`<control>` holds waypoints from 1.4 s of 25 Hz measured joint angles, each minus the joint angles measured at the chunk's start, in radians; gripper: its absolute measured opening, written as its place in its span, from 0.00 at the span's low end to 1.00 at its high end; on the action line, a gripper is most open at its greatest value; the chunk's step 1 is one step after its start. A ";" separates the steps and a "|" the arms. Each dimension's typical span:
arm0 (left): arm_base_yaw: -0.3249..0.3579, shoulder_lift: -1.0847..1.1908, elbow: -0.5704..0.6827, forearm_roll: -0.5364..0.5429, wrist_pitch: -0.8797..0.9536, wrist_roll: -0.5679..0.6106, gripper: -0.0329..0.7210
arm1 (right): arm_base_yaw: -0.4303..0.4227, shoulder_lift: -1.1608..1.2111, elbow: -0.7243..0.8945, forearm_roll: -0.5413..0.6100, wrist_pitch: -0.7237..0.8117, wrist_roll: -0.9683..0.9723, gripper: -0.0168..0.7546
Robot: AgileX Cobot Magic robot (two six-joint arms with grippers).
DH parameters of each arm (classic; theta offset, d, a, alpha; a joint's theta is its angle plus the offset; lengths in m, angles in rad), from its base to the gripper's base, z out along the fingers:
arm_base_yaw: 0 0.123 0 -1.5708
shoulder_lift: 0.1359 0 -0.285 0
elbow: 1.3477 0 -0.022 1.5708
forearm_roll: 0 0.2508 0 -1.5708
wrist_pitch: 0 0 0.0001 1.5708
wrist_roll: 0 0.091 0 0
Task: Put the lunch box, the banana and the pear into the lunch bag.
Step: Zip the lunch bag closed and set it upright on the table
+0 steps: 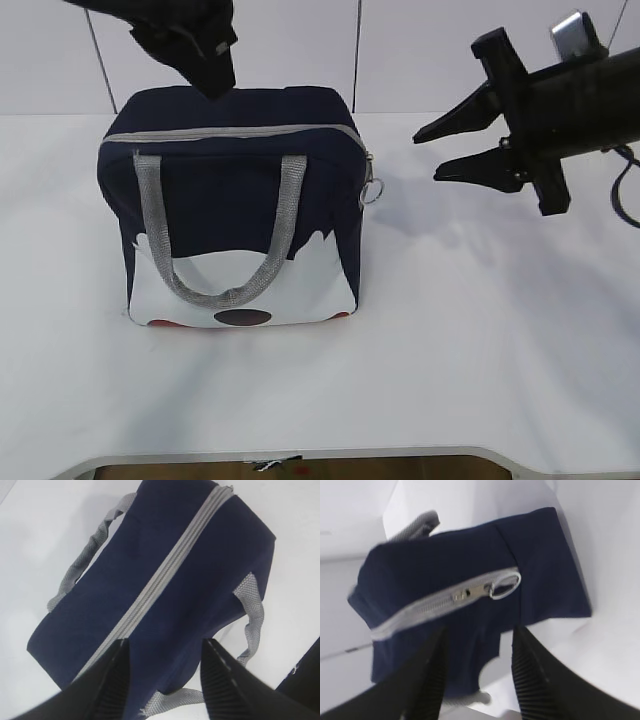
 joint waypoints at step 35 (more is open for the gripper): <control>0.000 0.000 0.000 -0.003 0.000 -0.041 0.49 | 0.062 0.233 0.000 0.408 -0.020 0.087 0.47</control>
